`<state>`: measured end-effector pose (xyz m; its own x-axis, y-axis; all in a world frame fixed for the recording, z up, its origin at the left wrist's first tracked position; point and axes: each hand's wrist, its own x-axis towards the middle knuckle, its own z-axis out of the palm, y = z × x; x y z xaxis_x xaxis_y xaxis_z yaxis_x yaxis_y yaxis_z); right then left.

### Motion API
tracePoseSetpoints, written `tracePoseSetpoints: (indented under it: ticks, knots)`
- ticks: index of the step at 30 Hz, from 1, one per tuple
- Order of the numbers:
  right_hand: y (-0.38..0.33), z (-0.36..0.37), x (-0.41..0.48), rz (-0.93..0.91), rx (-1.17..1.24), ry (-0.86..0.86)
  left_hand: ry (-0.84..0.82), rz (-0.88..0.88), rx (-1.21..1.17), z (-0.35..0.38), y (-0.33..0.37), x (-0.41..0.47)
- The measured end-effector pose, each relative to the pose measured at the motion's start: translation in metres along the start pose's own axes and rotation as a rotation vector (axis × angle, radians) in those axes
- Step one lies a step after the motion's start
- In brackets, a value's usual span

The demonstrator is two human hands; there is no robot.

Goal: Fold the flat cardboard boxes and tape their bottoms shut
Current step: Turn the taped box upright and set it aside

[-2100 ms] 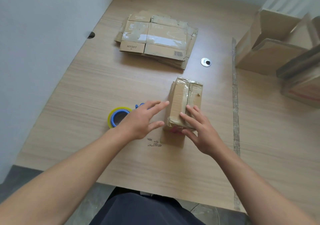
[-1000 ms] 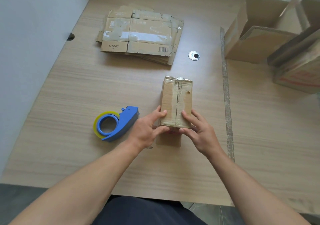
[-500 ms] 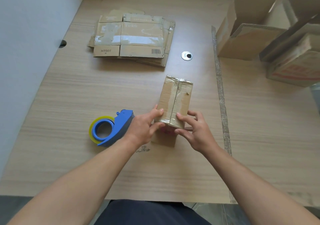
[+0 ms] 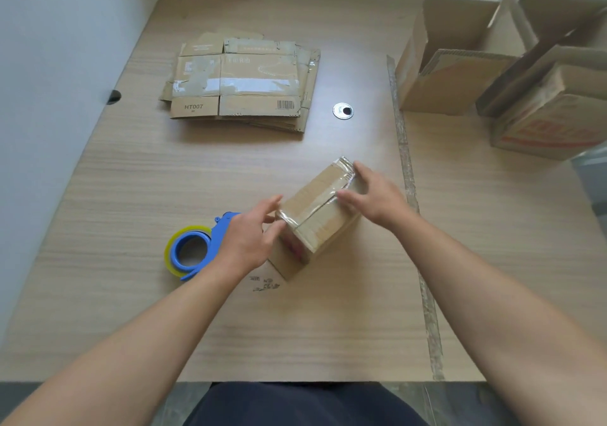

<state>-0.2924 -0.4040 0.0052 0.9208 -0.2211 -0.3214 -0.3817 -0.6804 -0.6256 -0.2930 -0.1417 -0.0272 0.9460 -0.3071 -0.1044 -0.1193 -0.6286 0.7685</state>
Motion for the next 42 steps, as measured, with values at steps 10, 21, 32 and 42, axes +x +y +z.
tracePoseSetpoints:
  ticks: [10, 21, 32, 42]
  knots:
    - [0.009, 0.041, -0.036, 0.090, 0.212, 0.116, -0.011, -0.300, -0.254, 0.003, -0.005, -0.009]
    - [0.011, 0.047, -0.052, 0.151, 0.311, 0.156, 0.076, -0.276, -0.241, 0.015, 0.012, -0.021]
    - [0.020, 0.023, -0.043, 0.168, 0.311, -0.006, -0.061, -0.233, -0.137, 0.002, 0.019, -0.004]
    - [0.001, 0.063, -0.053, 0.269, 0.219, 0.099, 0.109, -0.290, 0.039, 0.034, 0.033, -0.004]
